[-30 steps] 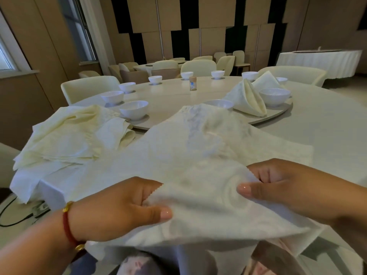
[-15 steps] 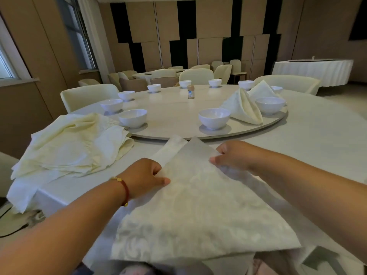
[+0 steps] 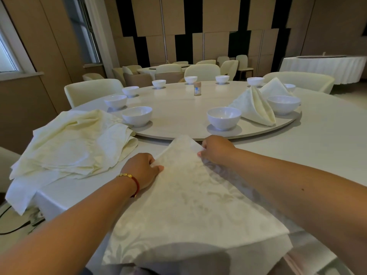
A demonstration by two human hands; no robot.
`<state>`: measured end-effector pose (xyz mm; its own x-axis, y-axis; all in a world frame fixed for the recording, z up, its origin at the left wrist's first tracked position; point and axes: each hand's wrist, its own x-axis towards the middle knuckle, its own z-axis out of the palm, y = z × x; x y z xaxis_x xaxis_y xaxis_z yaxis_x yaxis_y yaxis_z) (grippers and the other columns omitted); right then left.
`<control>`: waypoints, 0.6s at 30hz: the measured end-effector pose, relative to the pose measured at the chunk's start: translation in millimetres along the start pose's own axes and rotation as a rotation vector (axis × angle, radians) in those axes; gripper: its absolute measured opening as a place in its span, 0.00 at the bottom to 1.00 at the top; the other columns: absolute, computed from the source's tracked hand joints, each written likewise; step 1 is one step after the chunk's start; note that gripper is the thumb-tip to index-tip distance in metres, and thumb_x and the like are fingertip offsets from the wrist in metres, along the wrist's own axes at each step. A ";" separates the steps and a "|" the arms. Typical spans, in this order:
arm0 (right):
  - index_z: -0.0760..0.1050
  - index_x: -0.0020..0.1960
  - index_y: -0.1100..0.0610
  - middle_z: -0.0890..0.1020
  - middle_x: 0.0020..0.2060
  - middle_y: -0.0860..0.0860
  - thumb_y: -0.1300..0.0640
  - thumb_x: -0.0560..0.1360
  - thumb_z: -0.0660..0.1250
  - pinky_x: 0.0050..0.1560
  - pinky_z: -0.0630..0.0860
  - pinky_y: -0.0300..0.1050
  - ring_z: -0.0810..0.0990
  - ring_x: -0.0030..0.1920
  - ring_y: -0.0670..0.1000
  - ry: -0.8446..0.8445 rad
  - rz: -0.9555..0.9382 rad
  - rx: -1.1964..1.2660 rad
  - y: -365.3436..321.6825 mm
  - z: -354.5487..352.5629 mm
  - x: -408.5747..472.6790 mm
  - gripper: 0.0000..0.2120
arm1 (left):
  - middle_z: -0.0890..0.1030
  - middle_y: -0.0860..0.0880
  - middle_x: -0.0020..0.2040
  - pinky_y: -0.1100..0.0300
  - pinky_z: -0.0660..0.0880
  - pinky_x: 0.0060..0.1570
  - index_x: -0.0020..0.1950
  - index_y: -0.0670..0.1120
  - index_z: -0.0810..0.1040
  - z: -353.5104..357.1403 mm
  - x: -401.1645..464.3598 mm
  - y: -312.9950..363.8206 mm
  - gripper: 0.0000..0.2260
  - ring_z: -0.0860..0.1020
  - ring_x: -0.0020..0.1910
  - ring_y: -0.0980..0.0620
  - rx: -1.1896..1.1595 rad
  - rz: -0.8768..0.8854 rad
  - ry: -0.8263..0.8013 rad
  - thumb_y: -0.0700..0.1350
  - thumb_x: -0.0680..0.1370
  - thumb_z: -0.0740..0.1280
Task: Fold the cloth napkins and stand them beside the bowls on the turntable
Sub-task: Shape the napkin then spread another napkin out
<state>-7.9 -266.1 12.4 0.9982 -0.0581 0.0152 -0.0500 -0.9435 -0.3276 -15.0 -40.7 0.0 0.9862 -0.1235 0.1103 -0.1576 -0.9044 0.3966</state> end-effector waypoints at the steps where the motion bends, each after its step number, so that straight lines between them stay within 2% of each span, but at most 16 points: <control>1: 0.71 0.41 0.59 0.73 0.35 0.52 0.50 0.78 0.65 0.31 0.62 0.42 0.72 0.39 0.53 0.019 0.003 -0.007 -1.5 1.4 3.4 0.13 | 0.73 0.52 0.36 0.60 0.63 0.34 0.37 0.50 0.69 0.0 2.8 -0.7 0.13 0.69 0.36 0.54 0.004 -0.009 -0.003 0.54 0.77 0.66; 6: 0.75 0.44 0.59 0.76 0.35 0.52 0.50 0.76 0.67 0.32 0.64 0.42 0.75 0.38 0.53 0.068 0.035 0.016 -5.1 8.5 15.7 0.12 | 0.71 0.52 0.35 0.59 0.64 0.35 0.38 0.46 0.68 0.8 14.0 -5.8 0.15 0.70 0.36 0.52 0.004 -0.059 -0.007 0.55 0.76 0.67; 8: 0.75 0.45 0.58 0.76 0.35 0.51 0.49 0.76 0.67 0.30 0.63 0.42 0.75 0.39 0.53 0.079 0.055 -0.002 -6.3 9.2 17.5 0.12 | 0.72 0.50 0.35 0.59 0.64 0.37 0.43 0.44 0.73 0.7 16.3 -6.4 0.14 0.72 0.39 0.49 -0.001 -0.065 -0.013 0.54 0.76 0.67; 10: 0.76 0.48 0.58 0.79 0.38 0.52 0.48 0.76 0.68 0.31 0.64 0.42 0.77 0.40 0.54 0.097 0.064 -0.010 -6.7 9.9 19.2 0.12 | 0.77 0.44 0.43 0.57 0.66 0.41 0.52 0.37 0.76 0.2 17.8 -5.3 0.18 0.76 0.47 0.42 -0.006 -0.065 -0.010 0.53 0.77 0.67; 12: 0.77 0.50 0.59 0.81 0.42 0.53 0.48 0.76 0.68 0.32 0.65 0.42 0.79 0.44 0.54 0.102 0.072 -0.015 -6.5 10.6 21.3 0.13 | 0.77 0.43 0.50 0.57 0.68 0.43 0.55 0.34 0.75 1.1 20.2 -5.3 0.21 0.77 0.53 0.41 -0.018 -0.072 0.002 0.53 0.77 0.67; 14: 0.77 0.51 0.59 0.82 0.44 0.53 0.47 0.76 0.68 0.34 0.66 0.42 0.80 0.46 0.55 0.099 0.080 -0.016 -7.0 10.6 23.3 0.14 | 0.78 0.43 0.46 0.58 0.66 0.41 0.55 0.34 0.75 1.7 22.6 -5.3 0.21 0.77 0.51 0.41 -0.023 -0.087 -0.002 0.52 0.76 0.68; 16: 0.77 0.51 0.58 0.82 0.44 0.53 0.47 0.75 0.69 0.36 0.68 0.42 0.81 0.46 0.55 0.102 0.082 -0.007 -7.2 10.5 25.2 0.14 | 0.76 0.45 0.38 0.58 0.65 0.39 0.54 0.35 0.75 1.9 24.4 -5.4 0.20 0.76 0.43 0.43 -0.020 -0.099 -0.003 0.52 0.76 0.68; 18: 0.77 0.51 0.58 0.82 0.44 0.53 0.47 0.76 0.68 0.37 0.68 0.42 0.80 0.46 0.55 0.121 0.076 -0.004 -6.9 11.0 26.0 0.14 | 0.76 0.44 0.40 0.58 0.65 0.39 0.54 0.35 0.76 2.5 26.3 -5.4 0.20 0.76 0.43 0.43 -0.022 -0.110 0.000 0.53 0.76 0.68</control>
<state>18.7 -257.5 4.6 0.9802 -0.1681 0.1049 -0.1254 -0.9363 -0.3282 11.9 -40.1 -1.5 0.9976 -0.0241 0.0651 -0.0496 -0.9033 0.4260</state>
